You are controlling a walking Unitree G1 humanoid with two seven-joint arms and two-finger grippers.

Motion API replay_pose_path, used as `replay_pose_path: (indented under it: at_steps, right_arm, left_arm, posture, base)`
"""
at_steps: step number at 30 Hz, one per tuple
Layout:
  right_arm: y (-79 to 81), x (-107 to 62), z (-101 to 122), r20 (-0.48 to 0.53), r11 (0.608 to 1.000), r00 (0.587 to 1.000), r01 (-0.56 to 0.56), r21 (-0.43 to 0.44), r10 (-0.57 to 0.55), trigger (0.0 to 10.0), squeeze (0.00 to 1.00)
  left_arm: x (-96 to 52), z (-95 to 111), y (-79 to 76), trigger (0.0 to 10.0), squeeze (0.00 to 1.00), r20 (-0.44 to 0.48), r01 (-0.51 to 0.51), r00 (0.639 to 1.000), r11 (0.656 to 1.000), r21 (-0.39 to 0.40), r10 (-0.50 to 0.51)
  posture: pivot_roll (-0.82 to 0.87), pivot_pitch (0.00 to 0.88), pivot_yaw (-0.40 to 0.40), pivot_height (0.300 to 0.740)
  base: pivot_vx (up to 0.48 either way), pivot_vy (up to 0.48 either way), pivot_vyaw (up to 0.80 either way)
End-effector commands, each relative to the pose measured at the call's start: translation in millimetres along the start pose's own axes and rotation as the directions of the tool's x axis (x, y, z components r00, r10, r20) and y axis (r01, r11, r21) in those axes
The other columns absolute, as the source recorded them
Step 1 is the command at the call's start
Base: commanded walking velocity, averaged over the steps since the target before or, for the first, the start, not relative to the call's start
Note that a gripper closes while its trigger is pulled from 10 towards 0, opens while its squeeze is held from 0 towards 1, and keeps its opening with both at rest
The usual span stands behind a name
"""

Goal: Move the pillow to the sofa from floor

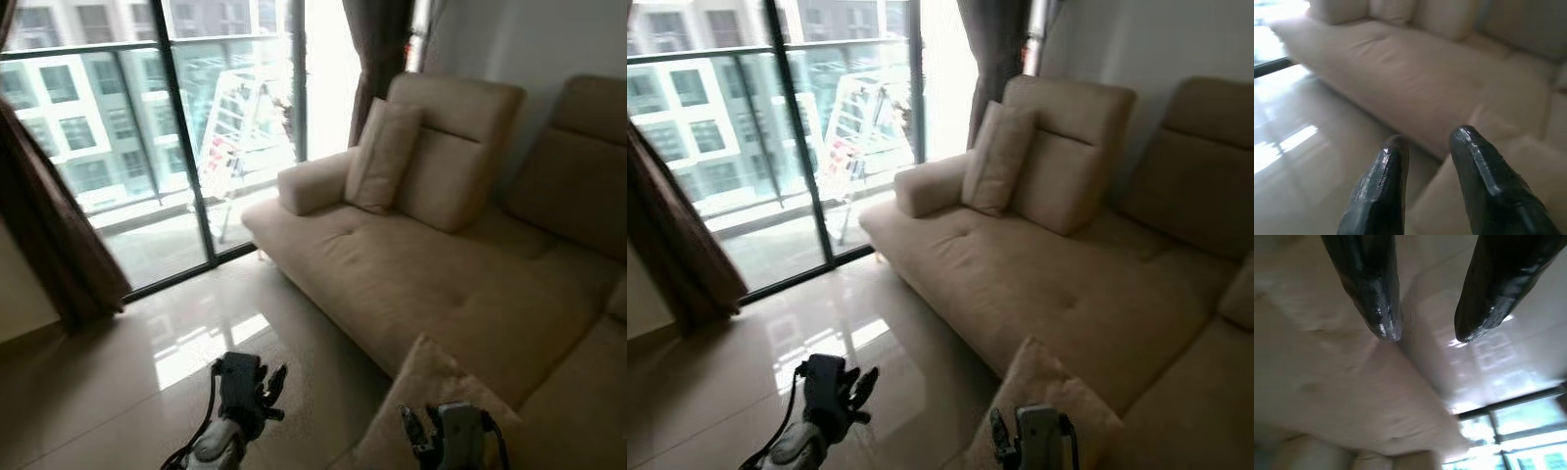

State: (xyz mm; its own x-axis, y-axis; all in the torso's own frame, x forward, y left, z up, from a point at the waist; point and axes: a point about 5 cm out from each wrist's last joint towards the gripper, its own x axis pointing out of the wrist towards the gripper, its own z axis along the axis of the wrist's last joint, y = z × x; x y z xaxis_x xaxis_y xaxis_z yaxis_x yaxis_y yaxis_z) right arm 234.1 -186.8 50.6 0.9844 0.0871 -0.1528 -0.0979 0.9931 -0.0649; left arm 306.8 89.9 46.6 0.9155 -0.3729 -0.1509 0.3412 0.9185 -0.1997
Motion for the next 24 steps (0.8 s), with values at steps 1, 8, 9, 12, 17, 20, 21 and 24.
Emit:
replay_pose_path:
  at_steps: [1, 8, 9, 12, 17, 20, 21, 24]
  right_arm:
    - [6.3, -1.3, -4.0, -0.016, 1.0, 1.0, -0.013, 0.014, 0.013, 10.0, 0.0]
    - [5.4, -0.9, -2.5, -0.013, 1.0, 1.0, -0.011, 0.01, 0.011, 10.0, 0.0]
    - [5.3, -0.8, -2.0, -0.012, 1.0, 1.0, -0.011, 0.008, 0.011, 10.0, 0.0]
    - [4.9, -0.7, -1.2, -0.01, 1.0, 1.0, -0.012, 0.005, 0.012, 10.0, 0.0]
    - [4.6, -1.1, 1.1, 0.002, 1.0, 1.0, -0.02, 0.0, 0.02, 10.0, 0.0]
    - [3.8, -1.5, 2.3, 0.007, 1.0, 1.0, -0.013, -0.009, 0.013, 10.0, 0.0]
    - [3.8, -1.5, 2.3, 0.007, 1.0, 1.0, -0.013, -0.009, 0.013, 10.0, 0.0]
    - [2.8, -1.8, 2.8, 0.01, 1.0, 1.0, -0.004, -0.001, 0.004, 10.0, 0.0]
  left_arm:
    - [-6.3, -6.4, 12.4, 10.0, 0.0, -0.027, -0.042, 0.999, 0.999, 0.006, 0.042]
    - [-6.0, -6.5, 12.1, 10.0, 0.0, -0.027, -0.042, 0.999, 0.999, 0.003, 0.042]
    - [-5.9, -6.7, 12.3, 10.0, 0.0, -0.028, -0.045, 0.999, 0.999, -0.01, 0.045]
    - [-5.7, -6.9, 11.9, 10.0, 0.0, -0.027, -0.047, 0.999, 0.999, -0.018, 0.047]
    - [-5.7, -7.3, 10.9, 10.0, 0.0, -0.026, -0.05, 0.998, 0.999, -0.013, 0.049]
    - [-5.8, -7.7, 10.5, 10.0, 0.0, -0.024, -0.051, 0.998, 0.999, -0.015, 0.051]
    - [-5.8, -7.7, 10.5, 10.0, 0.0, -0.024, -0.051, 0.998, 0.999, -0.015, 0.051]
    - [-6.2, -8.2, 8.7, 10.0, 0.55, -0.015, -0.041, 0.999, 0.999, -0.034, 0.04]
  posture:
    - [0.12, 0.0, 0.049, 0.74]
    - [0.12, 0.0, 0.043, 0.74]
    - [0.12, 0.0, 0.041, 0.74]
    - [0.12, 0.0, 0.035, 0.74]
    - [0.13, 0.0, 0.03, 0.74]
    - [0.13, 0.0, 0.026, 0.74]
    - [0.13, 0.0, 0.026, 0.74]
    - [0.13, 0.0, 0.025, 0.74]
  base:
    - [0.0, 0.0, -0.68]
    - [0.0, 0.0, -0.68]
    - [0.0, 0.0, -0.68]
    - [0.0, 0.0, -0.68]
    - [0.0, 0.0, -0.65]
    - [0.0, 0.0, -0.18]
    - [0.0, 0.0, 0.0]
    - [0.0, 0.0, 0.0]
